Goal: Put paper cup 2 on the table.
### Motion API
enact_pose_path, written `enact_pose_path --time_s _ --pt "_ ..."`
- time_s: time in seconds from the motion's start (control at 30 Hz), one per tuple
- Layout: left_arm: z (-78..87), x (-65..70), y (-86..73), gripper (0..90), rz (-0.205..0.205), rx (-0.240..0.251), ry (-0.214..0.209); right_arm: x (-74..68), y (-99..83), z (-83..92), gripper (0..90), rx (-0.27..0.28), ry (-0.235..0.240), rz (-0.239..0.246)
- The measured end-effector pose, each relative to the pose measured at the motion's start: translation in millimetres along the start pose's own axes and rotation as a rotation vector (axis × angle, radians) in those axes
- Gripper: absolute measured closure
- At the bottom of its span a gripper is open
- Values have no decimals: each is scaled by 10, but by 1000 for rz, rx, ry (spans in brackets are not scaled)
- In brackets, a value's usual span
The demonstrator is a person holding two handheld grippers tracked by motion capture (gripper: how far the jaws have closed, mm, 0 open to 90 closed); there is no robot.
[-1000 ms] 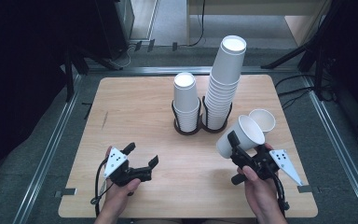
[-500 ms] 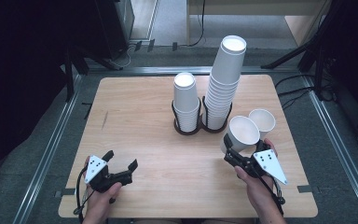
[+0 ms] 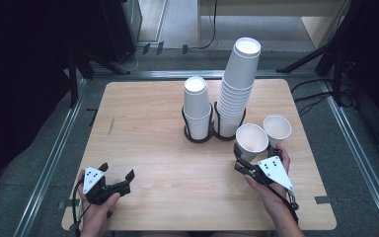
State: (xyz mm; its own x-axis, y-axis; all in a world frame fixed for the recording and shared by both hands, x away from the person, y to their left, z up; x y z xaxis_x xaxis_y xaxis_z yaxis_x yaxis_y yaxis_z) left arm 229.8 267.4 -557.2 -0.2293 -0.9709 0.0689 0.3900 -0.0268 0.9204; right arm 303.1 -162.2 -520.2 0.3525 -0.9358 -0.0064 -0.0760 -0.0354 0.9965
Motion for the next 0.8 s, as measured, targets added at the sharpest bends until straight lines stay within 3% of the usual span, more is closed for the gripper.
enact_pose_path --time_s 0.27,0.4,0.47,0.67,0.73,0.8 --pt "84 -167 -70 0 11 -20 54 40 -144 -100 136 -27 1 8" --pt "157 -299 -105 0 18 -21 101 46 -217 -161 136 -50 8 15" --pt "177 -344 -122 0 22 -25 114 46 -253 -184 137 -61 10 42" --pt "206 -414 -156 0 33 -32 130 51 -325 -231 137 -91 15 49" --pt "204 -422 -173 0 35 -37 127 57 -354 -252 136 -104 15 25" --pt "204 -420 -176 0 35 -38 124 57 -372 -266 136 -104 17 41"
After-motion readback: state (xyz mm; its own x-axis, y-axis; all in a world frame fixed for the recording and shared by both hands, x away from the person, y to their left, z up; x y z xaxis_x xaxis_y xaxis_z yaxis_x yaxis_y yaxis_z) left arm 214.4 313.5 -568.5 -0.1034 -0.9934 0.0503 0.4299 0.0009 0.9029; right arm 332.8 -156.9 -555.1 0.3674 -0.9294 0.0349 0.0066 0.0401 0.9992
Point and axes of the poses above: each handheld gripper's, and its own axes: z roughly backward along the jaws, y roughly out of its top, x roughly to its right, the point moved 4 cm from there along -z, roughly forward along the jaws, and after that the axes turned 4 degrees about -z, right-handed, at the moved point
